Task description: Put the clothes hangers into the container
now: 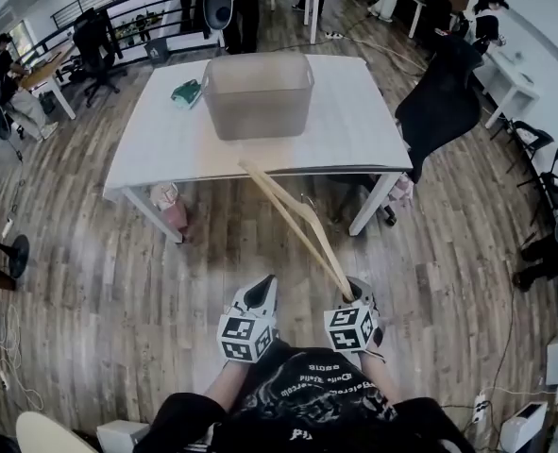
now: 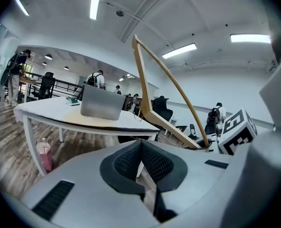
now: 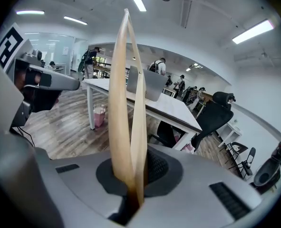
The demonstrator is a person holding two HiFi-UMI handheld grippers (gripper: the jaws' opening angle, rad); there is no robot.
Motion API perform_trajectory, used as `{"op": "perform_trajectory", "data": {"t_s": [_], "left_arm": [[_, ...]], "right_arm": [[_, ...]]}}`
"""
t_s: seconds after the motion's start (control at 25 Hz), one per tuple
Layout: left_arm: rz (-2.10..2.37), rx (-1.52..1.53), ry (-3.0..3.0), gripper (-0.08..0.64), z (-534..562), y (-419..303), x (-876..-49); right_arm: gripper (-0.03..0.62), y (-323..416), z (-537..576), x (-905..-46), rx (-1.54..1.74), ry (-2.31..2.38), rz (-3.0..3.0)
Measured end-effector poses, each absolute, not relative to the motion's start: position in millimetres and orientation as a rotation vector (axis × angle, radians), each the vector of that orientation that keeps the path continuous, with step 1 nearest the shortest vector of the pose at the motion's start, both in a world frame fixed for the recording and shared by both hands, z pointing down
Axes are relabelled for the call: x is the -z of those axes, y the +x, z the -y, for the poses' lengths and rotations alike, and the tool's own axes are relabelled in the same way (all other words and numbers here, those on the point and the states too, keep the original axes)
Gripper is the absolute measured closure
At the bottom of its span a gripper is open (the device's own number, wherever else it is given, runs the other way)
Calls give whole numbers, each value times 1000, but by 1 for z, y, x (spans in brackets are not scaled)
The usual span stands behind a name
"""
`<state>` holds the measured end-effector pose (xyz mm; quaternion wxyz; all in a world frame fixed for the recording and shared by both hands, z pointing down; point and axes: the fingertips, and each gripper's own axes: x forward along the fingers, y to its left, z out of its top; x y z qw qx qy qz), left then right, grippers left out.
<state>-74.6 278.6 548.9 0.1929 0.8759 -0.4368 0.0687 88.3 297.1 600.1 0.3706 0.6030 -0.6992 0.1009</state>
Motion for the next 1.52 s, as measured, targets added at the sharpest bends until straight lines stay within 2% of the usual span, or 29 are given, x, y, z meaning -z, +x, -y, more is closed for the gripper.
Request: {"op": "perform_trajectory", "data": {"t_s": [0.28, 0.84, 1.28, 1.52], "left_arm": [[1168, -235, 2521, 540, -218, -96, -551], [1127, -230, 2549, 540, -183, -117, -545], [1268, -219, 2473, 540, -138, -141, -548], [1328, -209, 2437, 540, -89, -129, -548]], "right_arm": [[584, 56, -248, -608, -303, 1564, 1786], [584, 29, -220, -596, -315, 1601, 1823], [584, 15, -155, -593, -261, 1523, 1923], [584, 22, -103, -590, -234, 1457, 1997]]}}
